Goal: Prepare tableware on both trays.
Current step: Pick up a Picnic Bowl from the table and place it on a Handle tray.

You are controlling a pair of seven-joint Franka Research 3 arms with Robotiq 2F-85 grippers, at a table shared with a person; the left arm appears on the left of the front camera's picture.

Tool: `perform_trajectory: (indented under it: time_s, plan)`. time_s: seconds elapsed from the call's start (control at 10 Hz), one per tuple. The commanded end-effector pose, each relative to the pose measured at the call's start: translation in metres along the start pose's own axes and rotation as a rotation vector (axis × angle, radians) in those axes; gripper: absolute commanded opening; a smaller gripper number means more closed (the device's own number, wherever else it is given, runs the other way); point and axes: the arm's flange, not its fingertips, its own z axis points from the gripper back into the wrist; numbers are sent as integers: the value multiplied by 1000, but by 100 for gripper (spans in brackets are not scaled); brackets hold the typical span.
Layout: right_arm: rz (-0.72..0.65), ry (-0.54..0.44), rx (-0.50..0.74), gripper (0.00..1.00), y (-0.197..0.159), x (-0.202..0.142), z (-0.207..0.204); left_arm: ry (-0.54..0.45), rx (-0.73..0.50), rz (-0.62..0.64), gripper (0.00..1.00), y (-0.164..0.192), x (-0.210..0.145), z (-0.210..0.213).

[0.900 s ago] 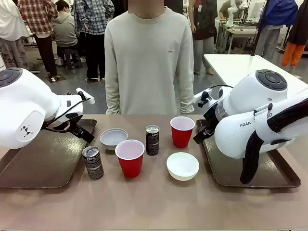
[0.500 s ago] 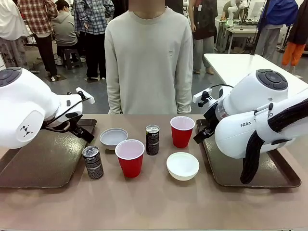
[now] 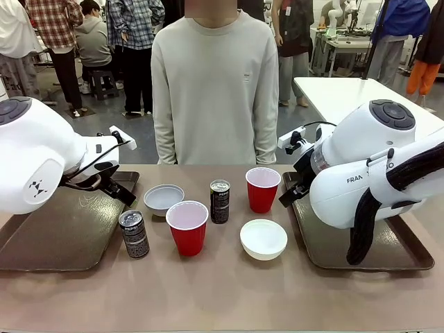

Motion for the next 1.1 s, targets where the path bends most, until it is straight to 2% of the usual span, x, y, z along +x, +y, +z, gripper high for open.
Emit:
perform_trajectory:
  time_s: [0.0, 0.4, 0.5, 0.6, 0.7, 0.8, 0.9, 1.0]
  plan:
    - [0, 0, 0, 100, 0, 0, 0, 0, 0, 0, 100, 0, 0, 0]
    - [0, 0, 0, 100, 0, 0, 0, 0, 0, 0, 100, 0, 0, 0]
    - [28, 36, 5, 100, 6, 2, 19, 45, 66, 48, 100, -1, 4, 19]
    - [27, 110, 24, 100, 12, 4, 47, 39, 111, 86, 100, -2, 6, 47]
    - [37, 132, 103, 100, 13, 0, 82, 28, 123, 99, 100, -9, 2, 75]
    - [41, 174, 111, 100, 16, -6, 112, 45, 120, 76, 100, -12, -6, 103]
    - [17, 253, 80, 100, 15, -19, 132, 83, 55, 79, 100, -8, -11, 120]
    - [-1, 340, 94, 100, 12, -38, 142, 175, -56, 92, 100, -12, -35, 136]
